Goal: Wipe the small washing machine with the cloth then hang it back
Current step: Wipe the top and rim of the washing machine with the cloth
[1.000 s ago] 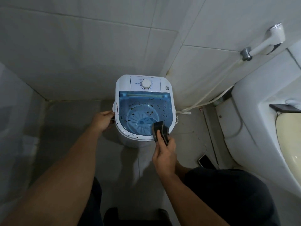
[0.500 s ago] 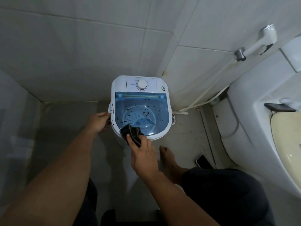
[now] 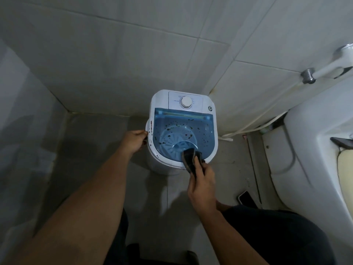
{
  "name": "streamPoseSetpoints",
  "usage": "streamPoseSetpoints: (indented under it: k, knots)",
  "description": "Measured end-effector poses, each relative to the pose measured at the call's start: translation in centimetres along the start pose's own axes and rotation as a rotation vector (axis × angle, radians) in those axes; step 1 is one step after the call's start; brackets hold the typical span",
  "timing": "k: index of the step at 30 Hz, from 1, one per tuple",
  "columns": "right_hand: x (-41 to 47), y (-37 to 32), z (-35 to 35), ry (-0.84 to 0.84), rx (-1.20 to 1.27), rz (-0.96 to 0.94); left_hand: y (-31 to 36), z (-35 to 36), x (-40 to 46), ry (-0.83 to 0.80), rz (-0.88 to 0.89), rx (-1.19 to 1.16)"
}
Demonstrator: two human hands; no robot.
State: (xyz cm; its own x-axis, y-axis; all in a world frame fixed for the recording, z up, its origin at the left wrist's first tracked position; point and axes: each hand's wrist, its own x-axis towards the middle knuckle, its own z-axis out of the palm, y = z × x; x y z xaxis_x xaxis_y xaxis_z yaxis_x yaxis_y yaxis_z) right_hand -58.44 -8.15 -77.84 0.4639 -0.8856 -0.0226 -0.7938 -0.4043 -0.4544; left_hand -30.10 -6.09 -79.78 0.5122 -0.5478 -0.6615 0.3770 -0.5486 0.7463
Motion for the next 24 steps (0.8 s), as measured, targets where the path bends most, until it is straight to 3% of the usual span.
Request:
streamPoseSetpoints:
  k: [6, 10, 18, 21, 24]
  knots:
    - [-0.3, -5.1, 2.1, -0.099, -0.171, -0.193, 0.3, -0.4, -0.5, -0.008, -0.012, -0.012]
    - [1.1, -7.7, 2.8, -0.125, -0.266, -0.298, 1.1, -0.5, -1.4, -0.044, -0.120, -0.079]
    - [2.7, -9.0, 2.7, -0.203, -0.352, -0.408, 1.8, -1.1, -1.9, -0.110, -0.179, -0.131]
    - [3.1, -8.4, 2.0, -0.306, -0.382, -0.478, 1.7, -1.1, -1.8, -0.126, -0.180, -0.146]
    - [4.0, -7.8, 0.6, -0.557, -0.296, -0.523, 1.6, -1.5, -1.8, -0.145, -0.177, -0.143]
